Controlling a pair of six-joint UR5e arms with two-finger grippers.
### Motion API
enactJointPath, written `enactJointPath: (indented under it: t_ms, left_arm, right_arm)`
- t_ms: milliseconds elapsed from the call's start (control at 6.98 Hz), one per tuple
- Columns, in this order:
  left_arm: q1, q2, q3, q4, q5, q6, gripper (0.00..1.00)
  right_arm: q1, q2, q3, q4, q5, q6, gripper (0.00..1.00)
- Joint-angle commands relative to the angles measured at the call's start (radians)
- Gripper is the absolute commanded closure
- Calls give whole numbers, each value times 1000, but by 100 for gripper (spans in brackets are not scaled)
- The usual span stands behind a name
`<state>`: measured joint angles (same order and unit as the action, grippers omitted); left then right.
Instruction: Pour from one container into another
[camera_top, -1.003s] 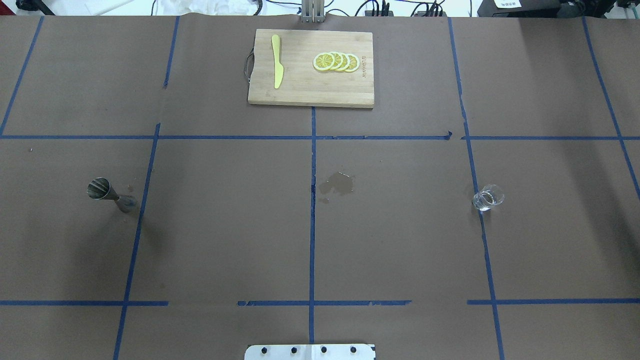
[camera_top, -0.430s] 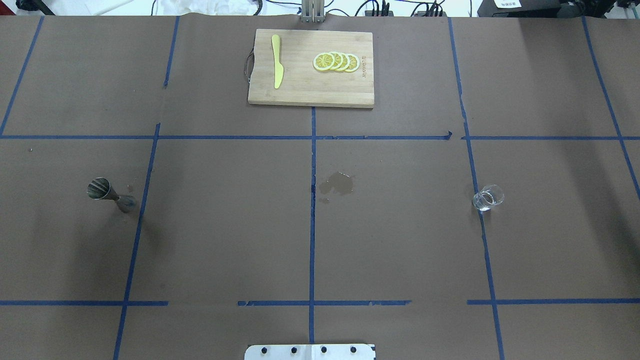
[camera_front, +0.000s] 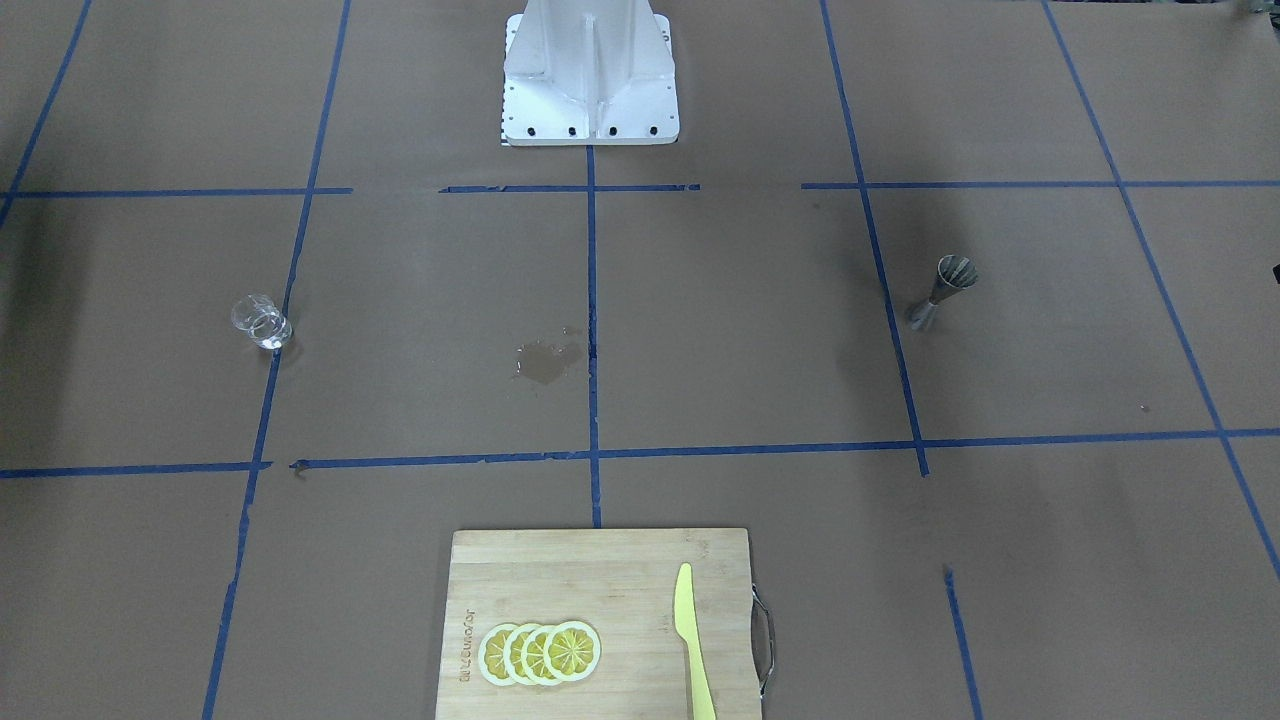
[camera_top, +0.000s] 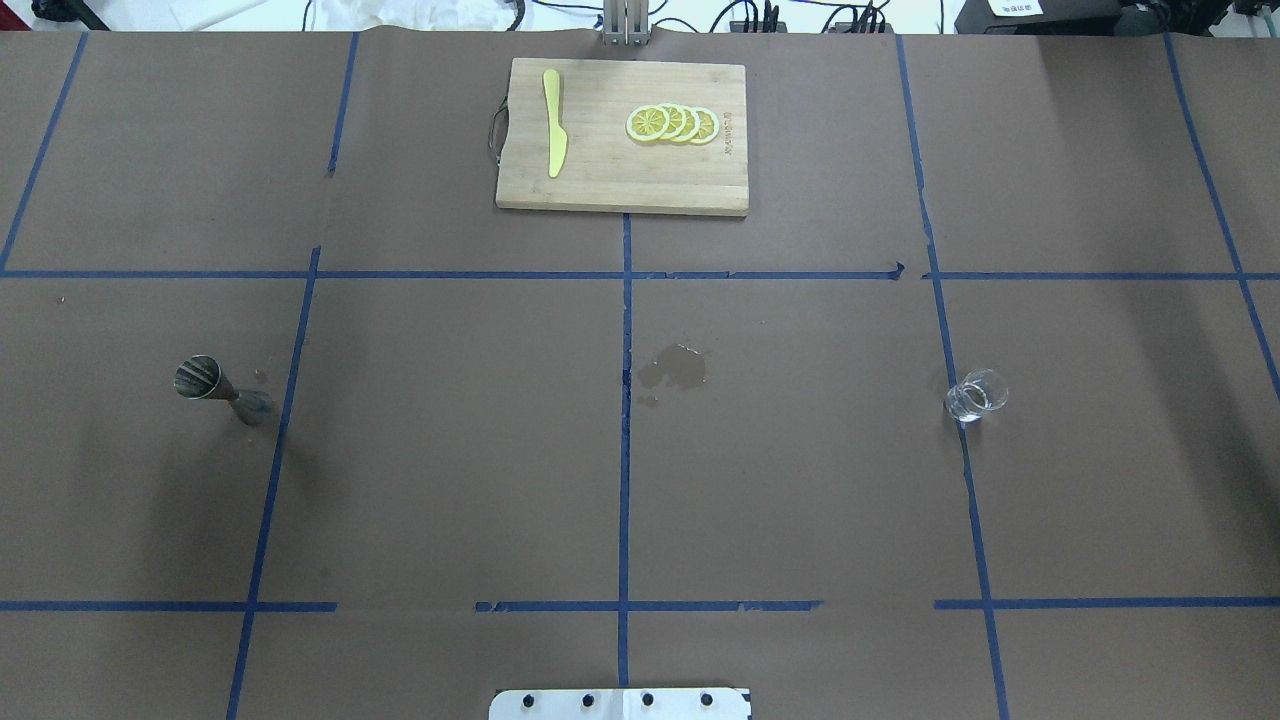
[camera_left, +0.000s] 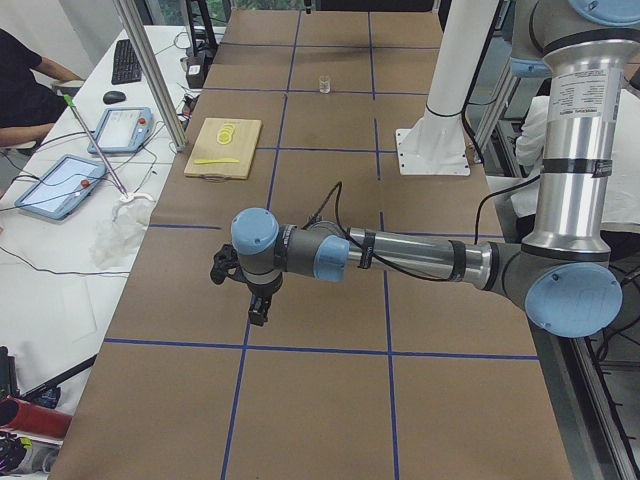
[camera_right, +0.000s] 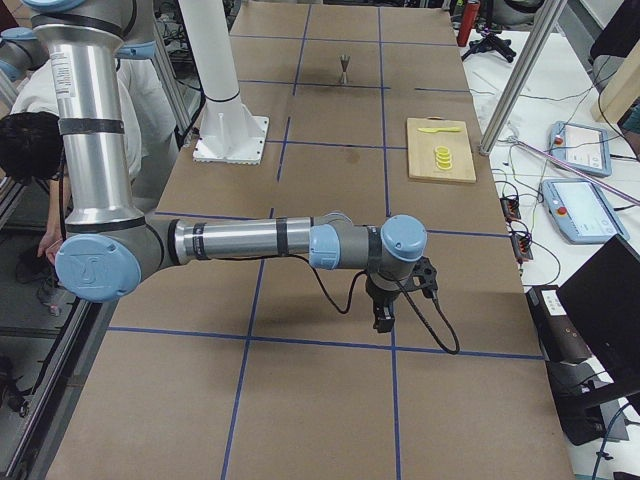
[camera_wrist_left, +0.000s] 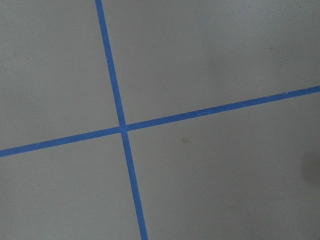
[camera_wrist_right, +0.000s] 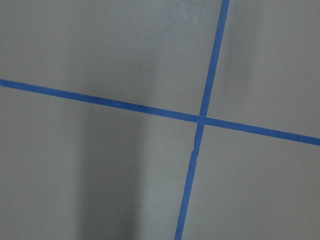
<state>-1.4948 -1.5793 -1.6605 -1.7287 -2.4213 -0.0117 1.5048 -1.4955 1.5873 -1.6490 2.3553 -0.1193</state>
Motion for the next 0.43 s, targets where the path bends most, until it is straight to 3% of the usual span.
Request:
enactJointPath:
  t_ms: [0, 143, 286]
  left_arm:
    - [19, 4, 4, -201, 8, -17, 0]
    - [36, 2, 4, -295, 28, -174, 0]
    - [147, 7, 4, -434, 125, -377, 0]
  right_arm:
    - [0, 0, 2, 0, 2, 0, 0]
    - [0, -12, 5, 43, 2, 0, 0]
    - [0, -40, -10, 146, 1, 1, 0]
